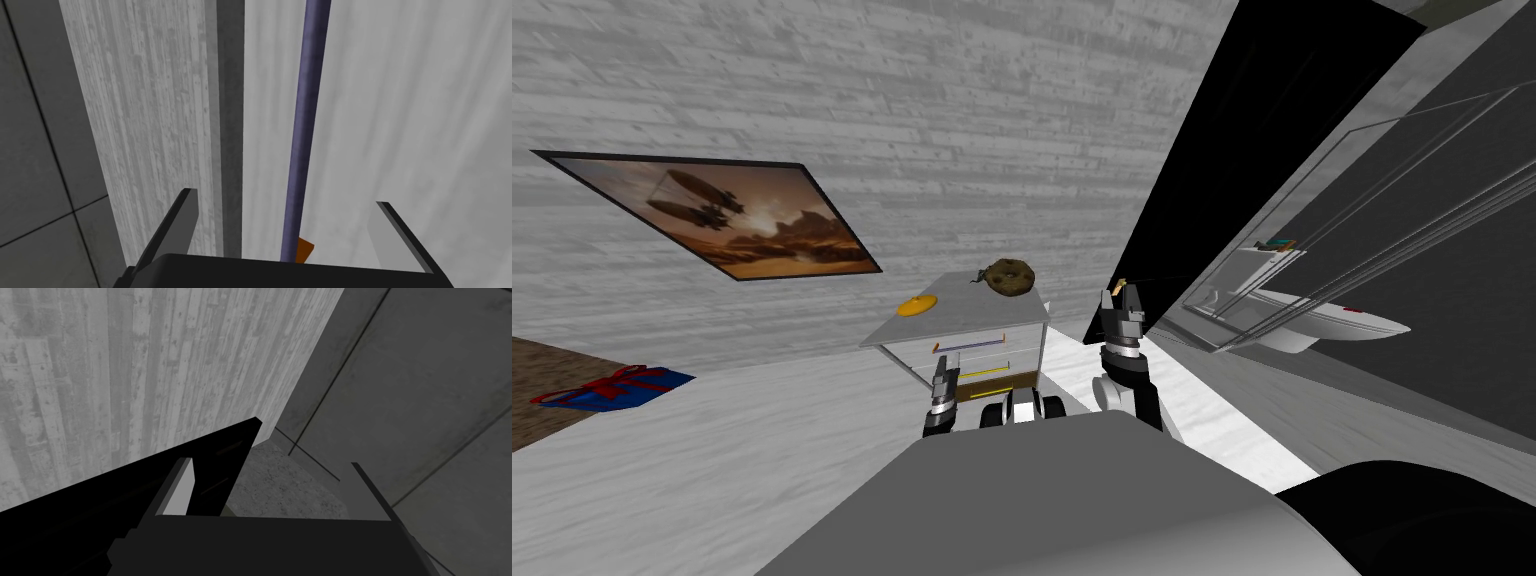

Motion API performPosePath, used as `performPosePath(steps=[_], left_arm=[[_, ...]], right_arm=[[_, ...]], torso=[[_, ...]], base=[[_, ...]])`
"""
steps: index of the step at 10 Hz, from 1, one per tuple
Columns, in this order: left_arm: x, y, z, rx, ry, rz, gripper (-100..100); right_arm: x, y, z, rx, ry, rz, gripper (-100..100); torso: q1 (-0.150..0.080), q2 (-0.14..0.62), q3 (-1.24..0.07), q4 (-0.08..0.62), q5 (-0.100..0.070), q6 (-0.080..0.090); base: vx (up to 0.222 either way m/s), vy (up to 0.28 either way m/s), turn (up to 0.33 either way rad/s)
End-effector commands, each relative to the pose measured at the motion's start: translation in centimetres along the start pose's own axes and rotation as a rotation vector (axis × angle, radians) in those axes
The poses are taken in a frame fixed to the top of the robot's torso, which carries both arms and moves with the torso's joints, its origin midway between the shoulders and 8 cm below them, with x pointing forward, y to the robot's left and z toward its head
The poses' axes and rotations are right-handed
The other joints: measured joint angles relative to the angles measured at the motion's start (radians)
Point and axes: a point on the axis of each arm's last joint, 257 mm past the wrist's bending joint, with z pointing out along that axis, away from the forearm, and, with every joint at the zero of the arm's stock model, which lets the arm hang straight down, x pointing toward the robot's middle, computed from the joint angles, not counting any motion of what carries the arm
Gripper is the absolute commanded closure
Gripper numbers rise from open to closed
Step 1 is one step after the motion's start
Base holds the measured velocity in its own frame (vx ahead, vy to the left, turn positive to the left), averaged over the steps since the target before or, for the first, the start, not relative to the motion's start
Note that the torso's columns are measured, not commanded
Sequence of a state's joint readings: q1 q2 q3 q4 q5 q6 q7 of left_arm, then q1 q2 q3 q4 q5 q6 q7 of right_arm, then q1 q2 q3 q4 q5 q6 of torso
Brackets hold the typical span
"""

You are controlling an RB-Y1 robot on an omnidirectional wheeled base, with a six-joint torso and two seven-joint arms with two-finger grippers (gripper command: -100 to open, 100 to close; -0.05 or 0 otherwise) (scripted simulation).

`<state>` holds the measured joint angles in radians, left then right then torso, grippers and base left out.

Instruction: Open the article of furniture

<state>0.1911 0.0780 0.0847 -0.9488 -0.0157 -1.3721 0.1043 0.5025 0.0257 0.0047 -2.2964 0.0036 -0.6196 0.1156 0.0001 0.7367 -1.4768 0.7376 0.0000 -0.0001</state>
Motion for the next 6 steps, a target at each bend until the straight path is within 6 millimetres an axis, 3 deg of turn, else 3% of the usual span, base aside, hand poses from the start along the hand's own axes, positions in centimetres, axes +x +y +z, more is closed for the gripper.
performPosePath(steps=[1, 4, 6], left_arm=[[-0.1, 0.3, 1.5, -0.001, 0.001, -0.003, -100], [-0.4, 0.6, 4.0, -0.001, 0.004, -0.005, -100], [-0.4, 0.6, 4.1, 0.000, 0.004, -0.005, -100]], right_arm=[[0.0, 0.0, 0.0, 0.000, 0.000, 0.000, 0], [0.0, 0.0, 0.0, 0.000, 0.000, 0.000, 0], [0.0, 0.0, 0.0, 0.000, 0.000, 0.000, 0]], torso=[[0.000, 0.000, 0.000, 0.000, 0.000, 0.000], [0.000, 0.002, 0.001, 0.001, 0.000, 0.000], [0.000, 0.002, 0.001, 0.000, 0.000, 0.000]], base=[[-0.020, -0.011, 0.018], [-0.031, -0.017, 0.014], [-0.022, -0.012, 0.004]])
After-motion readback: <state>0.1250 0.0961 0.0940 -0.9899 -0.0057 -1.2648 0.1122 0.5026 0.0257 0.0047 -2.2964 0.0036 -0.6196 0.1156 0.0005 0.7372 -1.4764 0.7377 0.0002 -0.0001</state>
